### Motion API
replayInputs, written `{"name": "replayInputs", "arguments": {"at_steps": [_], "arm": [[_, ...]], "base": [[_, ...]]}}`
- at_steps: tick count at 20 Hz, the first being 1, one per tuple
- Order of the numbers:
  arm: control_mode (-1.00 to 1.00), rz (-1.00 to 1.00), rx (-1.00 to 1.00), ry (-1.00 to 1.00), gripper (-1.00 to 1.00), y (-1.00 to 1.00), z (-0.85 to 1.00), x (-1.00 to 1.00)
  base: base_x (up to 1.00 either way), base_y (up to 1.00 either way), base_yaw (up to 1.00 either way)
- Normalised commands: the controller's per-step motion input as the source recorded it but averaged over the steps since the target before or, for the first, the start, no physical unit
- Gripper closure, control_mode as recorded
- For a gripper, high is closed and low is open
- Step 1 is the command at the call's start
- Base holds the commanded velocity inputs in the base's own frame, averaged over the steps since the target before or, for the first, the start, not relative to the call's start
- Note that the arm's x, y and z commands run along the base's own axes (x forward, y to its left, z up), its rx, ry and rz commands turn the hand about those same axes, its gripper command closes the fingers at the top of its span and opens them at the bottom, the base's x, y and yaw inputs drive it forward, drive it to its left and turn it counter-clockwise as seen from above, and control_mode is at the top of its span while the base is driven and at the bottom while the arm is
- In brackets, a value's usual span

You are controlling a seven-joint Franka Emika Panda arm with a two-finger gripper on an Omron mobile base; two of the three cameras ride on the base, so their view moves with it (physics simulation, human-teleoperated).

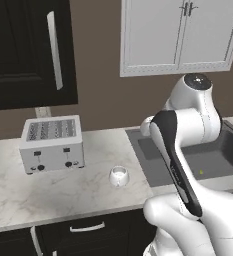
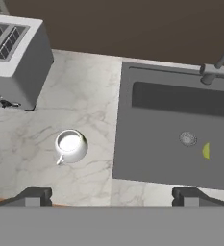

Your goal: Clear the mugs and bowl far away from the sink.

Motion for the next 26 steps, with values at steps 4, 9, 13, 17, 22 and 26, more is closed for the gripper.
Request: {"name": "replayInputs", "arguments": {"at_steps": [4, 9, 13, 17, 22, 26], "arm": [[1.0, 0.0, 0.0, 0.0, -1.0, 0.0, 0.0, 0.0], [1.0, 0.0, 0.0, 0.0, -1.0, 0.0, 0.0, 0.0], [1.0, 0.0, 0.0, 0.0, -1.0, 0.0, 0.0, 0.0], [1.0, 0.0, 0.0, 0.0, -1.0, 0.0, 0.0, 0.0], [1.0, 0.0, 0.0, 0.0, -1.0, 0.0, 0.0, 0.0], [1.0, 0.0, 0.0, 0.0, -1.0, 0.0, 0.0, 0.0]], "base": [[-0.13, 0.0, 0.0], [-0.08, 0.16, -0.06], [-0.02, 0.3, -0.07], [-0.04, 0.21, -0.01], [0.0, 0.08, 0.1], [0.0, 0.04, 0.25]]}}
